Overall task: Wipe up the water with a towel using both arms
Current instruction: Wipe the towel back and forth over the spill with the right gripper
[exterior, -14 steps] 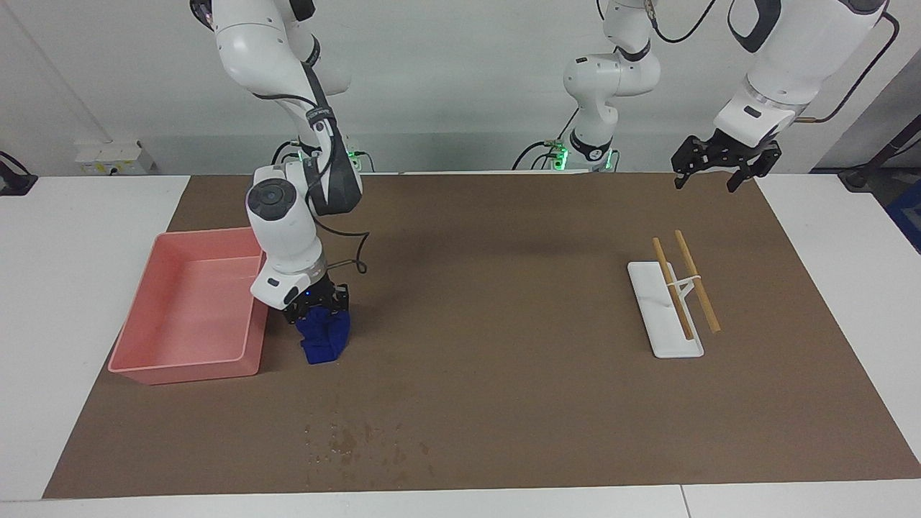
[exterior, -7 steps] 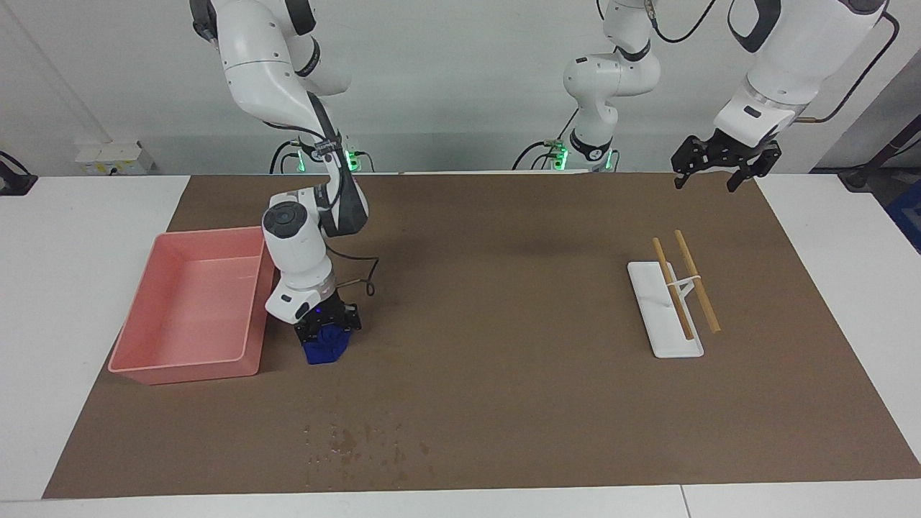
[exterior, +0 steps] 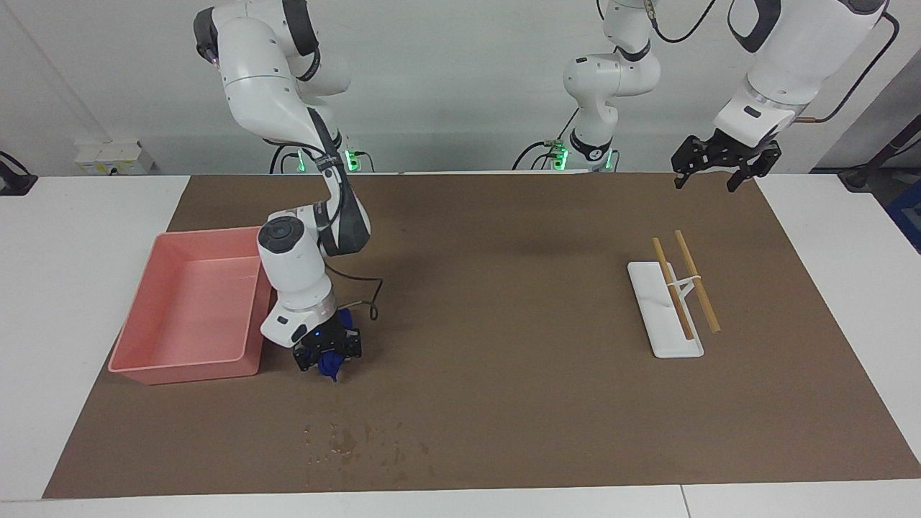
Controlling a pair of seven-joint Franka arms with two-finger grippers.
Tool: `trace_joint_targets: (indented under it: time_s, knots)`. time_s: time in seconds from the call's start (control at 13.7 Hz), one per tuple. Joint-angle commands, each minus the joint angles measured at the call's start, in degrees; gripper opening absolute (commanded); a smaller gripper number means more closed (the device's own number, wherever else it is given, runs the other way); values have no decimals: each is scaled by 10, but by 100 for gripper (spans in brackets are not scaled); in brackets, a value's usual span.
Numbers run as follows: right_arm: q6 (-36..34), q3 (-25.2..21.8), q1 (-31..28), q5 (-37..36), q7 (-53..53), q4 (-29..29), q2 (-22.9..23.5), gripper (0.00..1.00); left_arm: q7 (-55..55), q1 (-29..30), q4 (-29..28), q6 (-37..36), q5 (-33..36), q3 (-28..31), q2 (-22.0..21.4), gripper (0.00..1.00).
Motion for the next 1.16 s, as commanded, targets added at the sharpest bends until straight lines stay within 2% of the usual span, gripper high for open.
trace_joint_targets:
  time_s: [0.0, 0.15, 0.73, 0.87, 1.09]
  knots:
    - [-30, 2, 10, -2, 5, 67, 27, 0, 4, 2, 1, -8, 11, 0, -2, 100]
    - [-28, 2, 17, -20, 2, 74, 30, 0, 4, 2, 1, -8, 11, 0, -2, 100]
    - [44, 2, -3, -21, 1, -34, 28, 0, 4, 2, 1, -8, 11, 0, -2, 100]
    - [20, 2, -5, -19, 2, -41, 23, 0, 4, 2, 1, -8, 11, 0, -2, 100]
    - [-79, 2, -6, -9, 7, -38, 8, 0, 4, 2, 1, -8, 11, 0, -2, 100]
